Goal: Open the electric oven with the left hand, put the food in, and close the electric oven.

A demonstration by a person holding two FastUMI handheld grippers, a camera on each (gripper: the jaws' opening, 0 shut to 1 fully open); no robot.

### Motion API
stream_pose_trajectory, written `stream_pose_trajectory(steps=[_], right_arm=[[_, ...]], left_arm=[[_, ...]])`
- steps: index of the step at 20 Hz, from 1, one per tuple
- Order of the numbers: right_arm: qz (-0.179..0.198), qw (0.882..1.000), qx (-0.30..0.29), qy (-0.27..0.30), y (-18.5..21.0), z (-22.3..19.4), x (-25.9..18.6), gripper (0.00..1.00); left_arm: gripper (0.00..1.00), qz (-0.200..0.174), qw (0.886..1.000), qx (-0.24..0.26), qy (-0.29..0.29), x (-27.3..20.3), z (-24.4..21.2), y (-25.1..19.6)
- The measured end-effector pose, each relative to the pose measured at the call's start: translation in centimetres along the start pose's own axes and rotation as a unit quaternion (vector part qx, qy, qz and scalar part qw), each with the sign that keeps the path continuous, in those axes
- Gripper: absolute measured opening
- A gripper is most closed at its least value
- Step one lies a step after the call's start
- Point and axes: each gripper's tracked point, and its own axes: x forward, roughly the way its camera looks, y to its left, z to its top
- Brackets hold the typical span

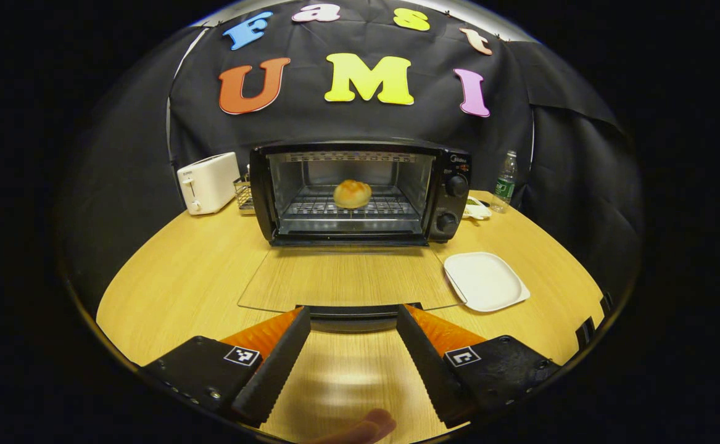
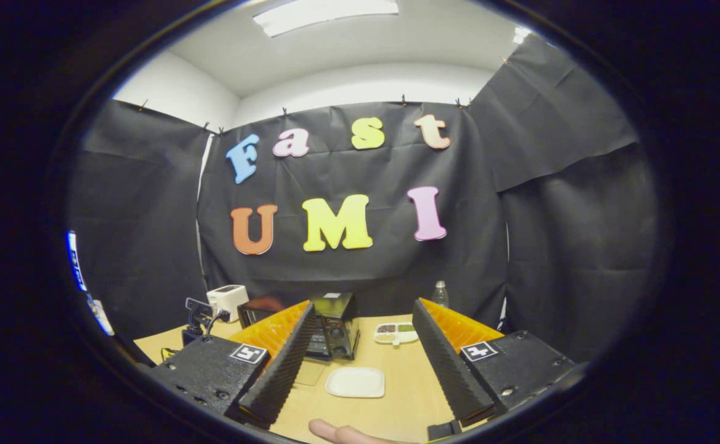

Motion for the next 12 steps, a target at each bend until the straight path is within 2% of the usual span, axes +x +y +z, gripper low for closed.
stream_pose_trajectory(steps=[4, 7, 9, 12], right_arm=[[-0.004, 1.0, 0.001, -0.025, -1.3, 1.2, -1.3, 0.95], [0.004, 0.999, -0.002, -0.035, -1.1, 1.2, -1.7, 0.95], [0.015, 0.999, 0.01, -0.039, -0.7, 1.0, -1.7, 0.95], [0.022, 0.999, 0.021, -0.031, -0.9, 0.2, -1.6, 0.95]], left_arm=[[0.93, 0.003, 0.999, 0.011, 0.039, 1.7, -2.6, -0.5], [0.94, 0.002, 0.999, 0.013, 0.049, 3.1, -2.8, -1.0], [0.95, 0.021, 0.998, 0.012, 0.057, 3.7, -3.1, -0.2], [0.96, 0.021, 0.998, 0.015, 0.051, 3.9, -2.4, -0.4]])
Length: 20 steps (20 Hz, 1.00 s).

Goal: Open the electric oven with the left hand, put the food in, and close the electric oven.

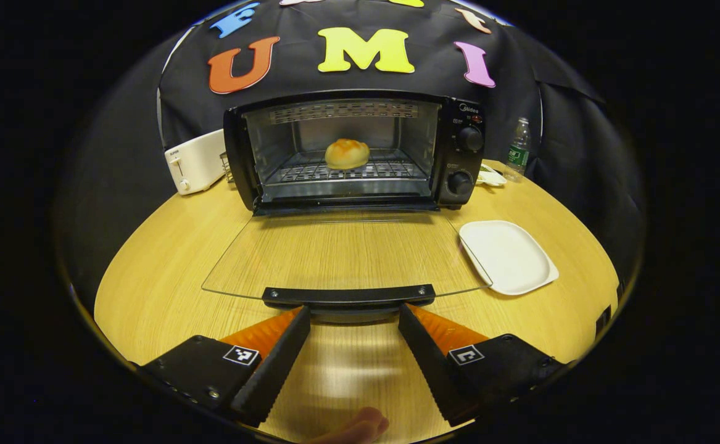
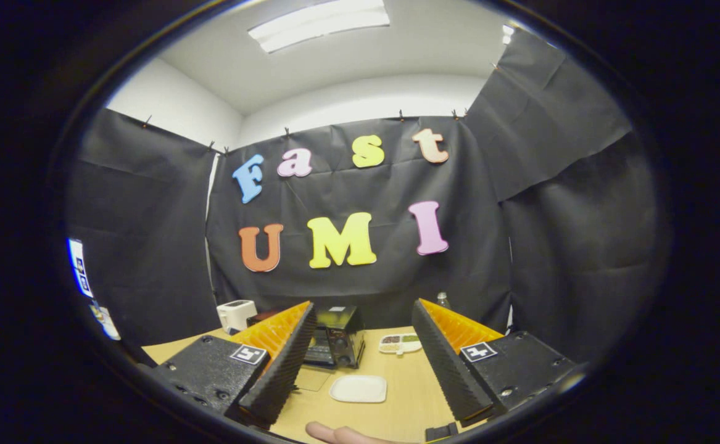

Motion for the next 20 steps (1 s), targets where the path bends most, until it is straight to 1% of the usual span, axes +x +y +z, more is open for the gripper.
stream_pose_trajectory(steps=[1, 2, 7, 13, 20], right_arm=[[-0.004, 1.0, 0.001, 0.004, -0.3, -0.3, 0.1, 0.95], [-0.009, 1.0, 0.003, 0.006, -0.8, -0.5, 0.3, 0.95], [-0.023, 1.0, 0.004, 0.006, -1.8, -0.6, 0.3, 0.95], [-0.017, 1.0, 0.022, 0.002, -1.7, -0.7, 0.1, 0.95], [-0.021, 1.0, 0.015, 0.002, -2.2, -0.8, 0.0, 0.95]], left_arm=[[0.88, -0.001, 1.0, -0.003, 0.002, 0.0, 0.0, 0.0], [0.96, -0.002, 1.0, -0.006, 0.004, 0.0, 0.0, 0.0], [0.96, 0.0, 1.0, -0.008, 0.004, -0.1, 0.1, 0.0], [0.96, 0.001, 1.0, -0.007, -0.014, -0.4, 0.9, 0.0], [0.96, 0.002, 1.0, -0.009, -0.024, -0.6, 1.5, -0.1]])
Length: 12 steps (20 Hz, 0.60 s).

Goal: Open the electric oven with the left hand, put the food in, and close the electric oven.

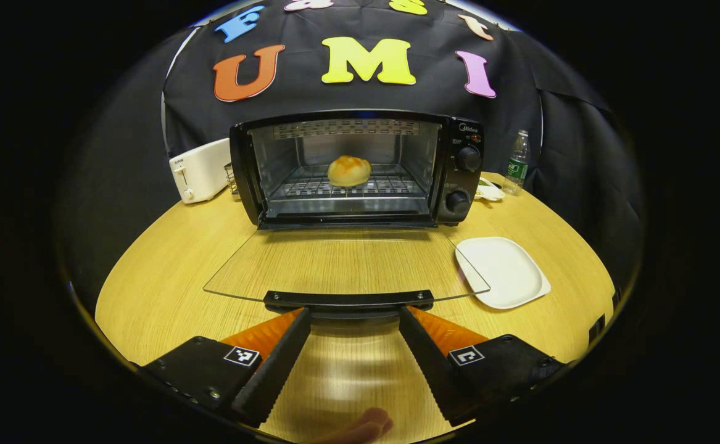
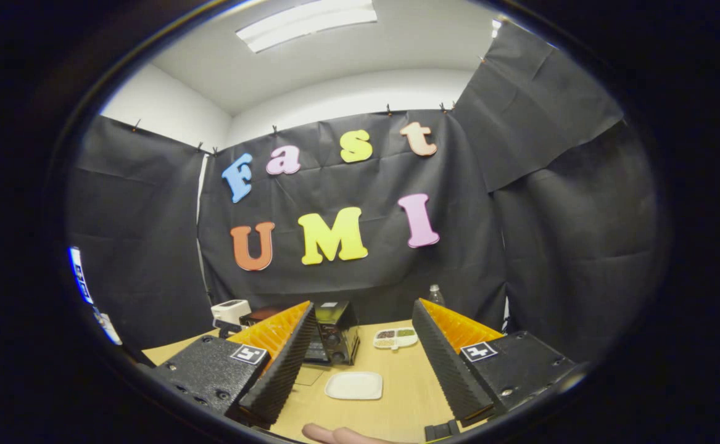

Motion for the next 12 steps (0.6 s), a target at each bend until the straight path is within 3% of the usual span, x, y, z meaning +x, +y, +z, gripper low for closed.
stream_pose_trajectory(steps=[12], right_arm=[[0.028, 1.0, -0.009, -0.011, 1.4, 0.8, -0.9, 0.95]], left_arm=[[0.96, 0.004, 0.999, 0.014, -0.05, -1.3, 4.0, 0.3]])
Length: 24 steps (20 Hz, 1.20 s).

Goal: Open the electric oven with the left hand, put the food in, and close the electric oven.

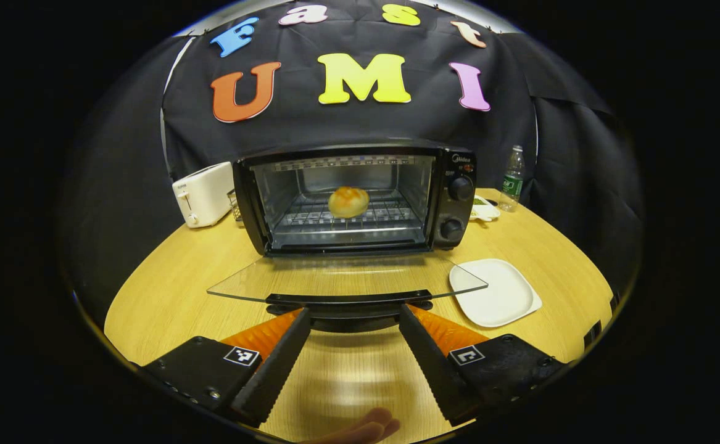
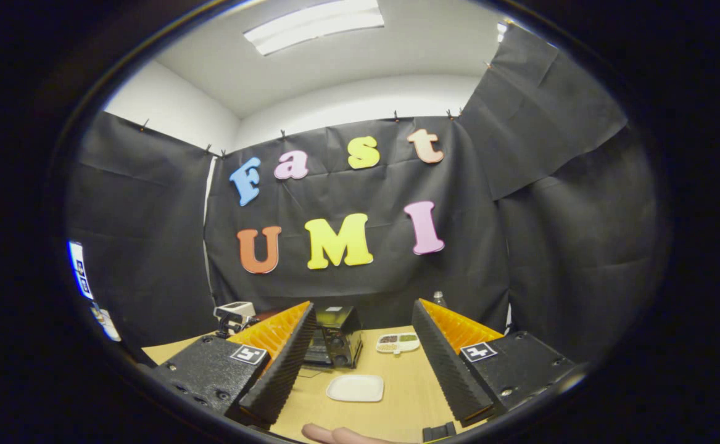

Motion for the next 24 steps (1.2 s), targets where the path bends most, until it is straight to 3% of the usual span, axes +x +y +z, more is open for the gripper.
stream_pose_trajectory(steps=[4, 14, 17, 19, 24], right_arm=[[0.008, 1.0, -0.001, 0.004, 0.2, -0.1, 0.2, 0.95], [-0.026, 0.999, -0.021, 0.01, -2.2, -0.2, 0.6, 0.95], [-0.03, 0.999, -0.022, 0.009, -2.3, -0.3, 0.5, 0.95], [-0.03, 0.999, -0.027, 0.011, -2.7, -0.5, 0.4, 0.95], [-0.043, 0.999, -0.029, 0.006, -3.6, -0.2, 0.3, 0.95]], left_arm=[[0.96, 0.001, 1.0, 0.005, -0.019, -0.1, 2.2, 0.2], [0.96, 0.001, 0.999, 0.02, -0.047, 1.0, 9.1, 1.1], [0.96, 0.026, 0.998, 0.017, -0.054, 1.1, 10.6, 2.7], [0.96, 0.038, 0.998, 0.014, -0.051, 0.1, 11.0, 3.2], [0.96, 0.032, 0.993, -0.007, -0.113, -5.3, 13.8, 2.8]])
